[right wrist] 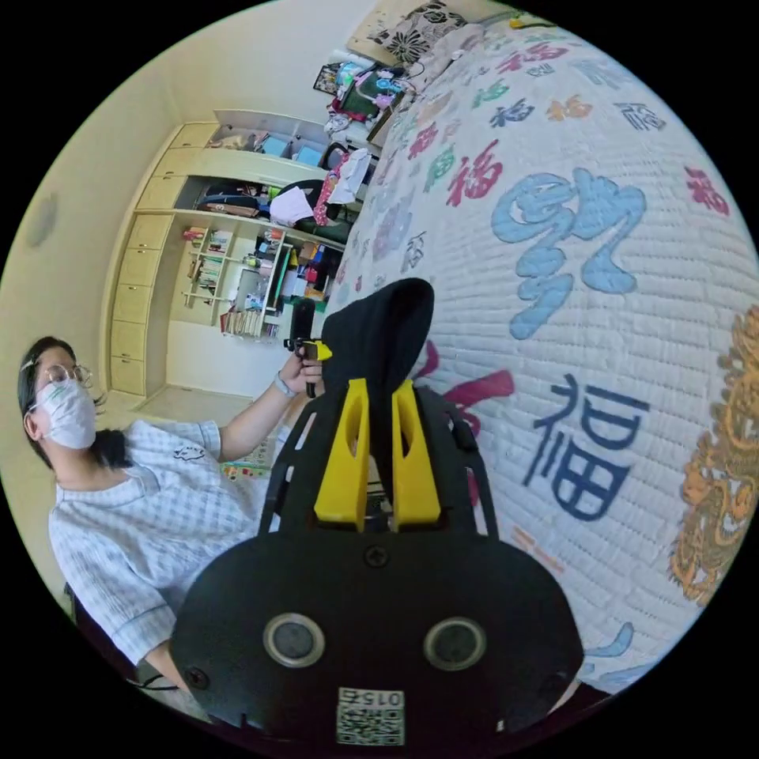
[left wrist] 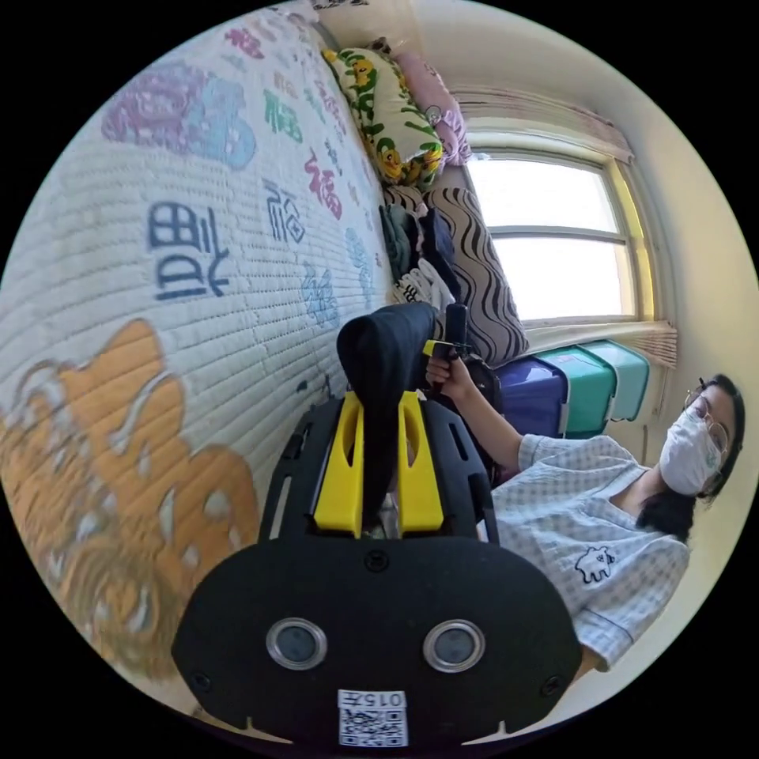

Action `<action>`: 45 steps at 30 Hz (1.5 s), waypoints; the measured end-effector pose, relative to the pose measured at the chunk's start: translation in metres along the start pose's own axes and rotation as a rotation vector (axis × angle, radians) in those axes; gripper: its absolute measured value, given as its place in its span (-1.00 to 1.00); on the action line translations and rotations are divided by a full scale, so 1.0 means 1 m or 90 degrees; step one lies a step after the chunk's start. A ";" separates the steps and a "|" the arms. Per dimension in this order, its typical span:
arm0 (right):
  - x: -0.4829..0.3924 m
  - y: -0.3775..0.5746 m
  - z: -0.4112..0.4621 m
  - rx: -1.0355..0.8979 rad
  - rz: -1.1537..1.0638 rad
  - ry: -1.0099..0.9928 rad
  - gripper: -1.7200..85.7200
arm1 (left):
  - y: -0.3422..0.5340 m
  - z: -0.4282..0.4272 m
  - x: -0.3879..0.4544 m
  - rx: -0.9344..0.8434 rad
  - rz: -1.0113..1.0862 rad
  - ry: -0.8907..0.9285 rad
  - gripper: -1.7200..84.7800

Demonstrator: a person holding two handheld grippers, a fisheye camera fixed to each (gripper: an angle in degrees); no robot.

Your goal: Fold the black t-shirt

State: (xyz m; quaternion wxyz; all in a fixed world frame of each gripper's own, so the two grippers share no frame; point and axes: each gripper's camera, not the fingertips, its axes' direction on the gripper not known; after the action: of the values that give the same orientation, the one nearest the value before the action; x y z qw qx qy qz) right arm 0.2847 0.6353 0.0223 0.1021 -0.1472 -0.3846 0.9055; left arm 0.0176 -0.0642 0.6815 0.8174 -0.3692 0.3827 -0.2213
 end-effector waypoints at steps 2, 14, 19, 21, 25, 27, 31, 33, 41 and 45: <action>-0.018 -0.013 0.026 -0.006 -0.021 -0.039 -0.84 | 0.021 -0.046 0.013 0.028 0.009 -0.016 -0.81; -0.105 -0.124 0.375 -0.185 -0.027 -0.146 -0.88 | 0.181 -0.317 0.019 0.178 -0.223 -0.284 -0.81; -0.091 -0.135 0.456 -0.184 0.027 -0.042 -0.90 | 0.219 -0.314 -0.009 0.233 -0.311 -0.355 -0.81; -0.074 -0.129 0.471 -0.184 0.073 -0.025 -0.92 | 0.227 -0.304 -0.002 0.264 -0.306 -0.359 -0.82; -0.065 -0.106 0.468 -0.174 0.046 -0.012 -0.96 | 0.240 -0.260 0.063 0.317 -0.271 -0.567 -0.86; -0.063 -0.081 0.449 -0.156 0.022 0.037 -0.97 | 0.247 -0.233 0.105 0.381 -0.231 -0.657 -0.94; -0.065 -0.028 0.398 -0.090 -0.028 0.108 -0.97 | 0.253 -0.156 0.186 0.505 0.012 -0.526 -0.97; -0.072 0.014 0.356 -0.024 -0.063 0.196 -0.97 | 0.240 -0.113 0.210 0.505 0.062 -0.494 -0.98; -0.095 0.172 0.233 0.247 -0.058 0.528 -0.97 | 0.135 0.126 0.346 0.397 0.370 -0.519 -0.93; -0.088 0.258 0.185 0.368 -0.022 0.605 -0.97 | 0.065 0.246 0.427 0.305 0.549 -0.447 -0.83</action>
State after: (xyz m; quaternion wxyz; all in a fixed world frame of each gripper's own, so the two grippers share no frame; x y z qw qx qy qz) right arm 0.2852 0.3092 -0.0269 0.3152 -0.4991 -0.0343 0.8064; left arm 0.4764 -0.1917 0.5409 0.9712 -0.0377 0.1451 0.1850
